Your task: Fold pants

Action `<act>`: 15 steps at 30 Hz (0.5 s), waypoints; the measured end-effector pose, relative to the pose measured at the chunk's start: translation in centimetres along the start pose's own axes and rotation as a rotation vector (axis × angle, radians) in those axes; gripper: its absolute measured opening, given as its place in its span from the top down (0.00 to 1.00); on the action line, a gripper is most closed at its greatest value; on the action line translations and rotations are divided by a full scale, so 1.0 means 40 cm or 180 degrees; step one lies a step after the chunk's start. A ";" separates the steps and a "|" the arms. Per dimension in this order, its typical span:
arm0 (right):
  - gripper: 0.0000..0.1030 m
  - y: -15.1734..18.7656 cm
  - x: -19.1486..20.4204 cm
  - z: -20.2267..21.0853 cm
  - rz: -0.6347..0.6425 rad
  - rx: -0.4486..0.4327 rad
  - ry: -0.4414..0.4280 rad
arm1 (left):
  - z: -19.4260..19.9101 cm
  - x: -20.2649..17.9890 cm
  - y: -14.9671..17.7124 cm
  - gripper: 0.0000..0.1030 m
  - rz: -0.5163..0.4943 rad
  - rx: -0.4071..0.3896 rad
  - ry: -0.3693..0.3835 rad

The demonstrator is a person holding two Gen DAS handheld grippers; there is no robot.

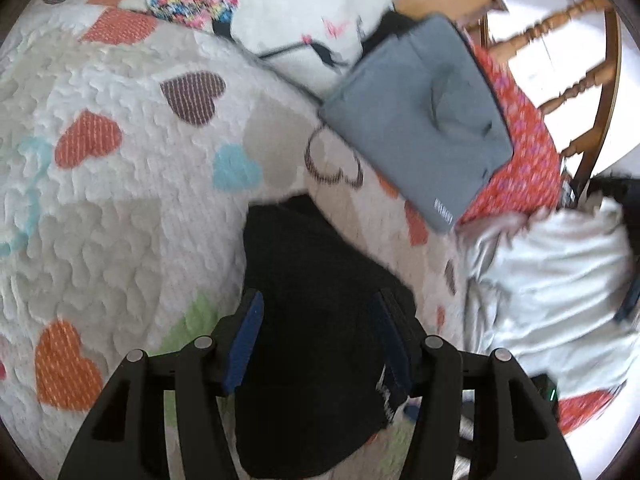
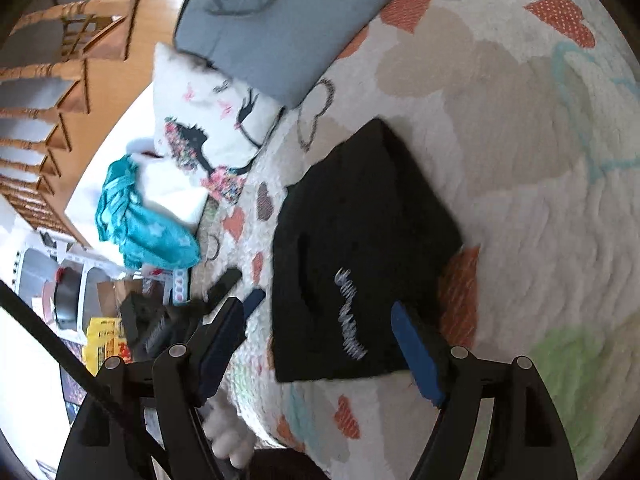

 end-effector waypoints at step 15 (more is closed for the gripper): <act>0.22 -0.006 -0.030 -0.092 0.0084 0.0229 0.0050 | -0.200 0.013 -0.106 0.42 0.0058 0.0479 0.0123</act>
Point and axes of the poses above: each gripper's, at about its wrist camera, not at the fingertips, and z roughly against the way its jaws point, x to its left, y to its underside, the point moved 4 cm from there along -z, roughly the way its jaws point, and after that the axes turned 7 degrees about x, right-handed, at the moved point
